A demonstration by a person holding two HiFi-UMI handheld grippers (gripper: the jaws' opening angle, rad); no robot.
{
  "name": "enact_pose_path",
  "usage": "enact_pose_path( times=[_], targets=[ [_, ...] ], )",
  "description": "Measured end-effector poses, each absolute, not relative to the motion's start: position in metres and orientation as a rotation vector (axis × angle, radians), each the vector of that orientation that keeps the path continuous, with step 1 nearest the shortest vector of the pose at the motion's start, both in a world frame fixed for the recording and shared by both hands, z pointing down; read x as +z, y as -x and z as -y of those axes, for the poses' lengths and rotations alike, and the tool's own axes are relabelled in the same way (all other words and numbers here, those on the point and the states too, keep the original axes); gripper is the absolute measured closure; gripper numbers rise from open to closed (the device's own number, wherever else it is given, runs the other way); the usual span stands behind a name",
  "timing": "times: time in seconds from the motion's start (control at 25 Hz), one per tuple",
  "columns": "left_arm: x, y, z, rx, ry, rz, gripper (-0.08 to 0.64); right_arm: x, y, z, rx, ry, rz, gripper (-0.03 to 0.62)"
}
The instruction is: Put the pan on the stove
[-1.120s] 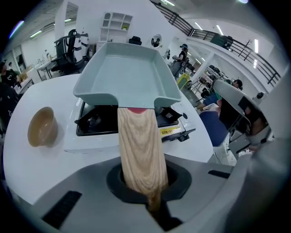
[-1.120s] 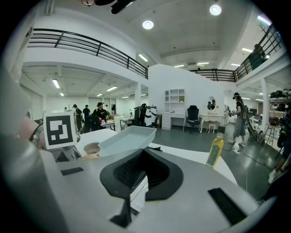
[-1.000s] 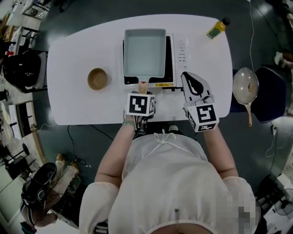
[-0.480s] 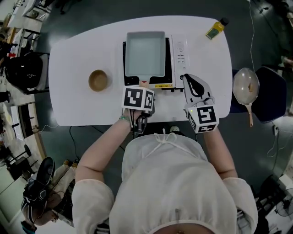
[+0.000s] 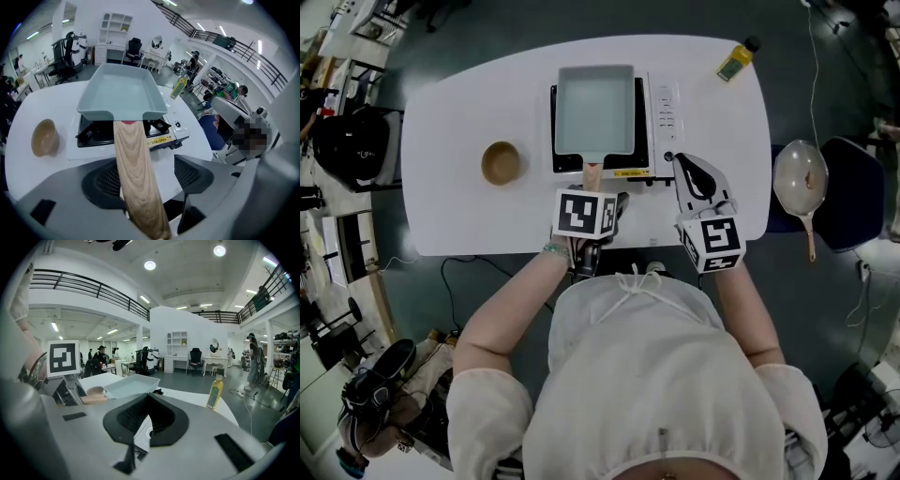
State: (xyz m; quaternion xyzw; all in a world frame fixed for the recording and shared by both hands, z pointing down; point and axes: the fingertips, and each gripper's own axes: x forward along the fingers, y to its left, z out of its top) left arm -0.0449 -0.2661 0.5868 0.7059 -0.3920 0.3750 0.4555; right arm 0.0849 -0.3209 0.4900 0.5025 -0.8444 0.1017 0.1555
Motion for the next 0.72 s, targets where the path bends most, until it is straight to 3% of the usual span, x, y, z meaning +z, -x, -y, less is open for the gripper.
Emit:
enact_pose_path(
  times=[0.4, 0.52, 0.72],
  targets=[
    [0.515, 0.068, 0.275, 0.848, -1.883, 1.242, 0.235, 0.451, -0.080, 0.301, 0.169, -1.420, 2.484, 0.584],
    [0.490, 0.078, 0.279, 0.835, -1.944, 1.363, 0.380, 0.439, -0.079, 0.296, 0.128, -1.411, 2.503, 0.584],
    [0.451, 0.084, 0.284, 0.738, -2.078, 1.457, 0.525, 0.420, -0.073, 0.291, 0.092, -1.407, 2.540, 0.584]
  ],
)
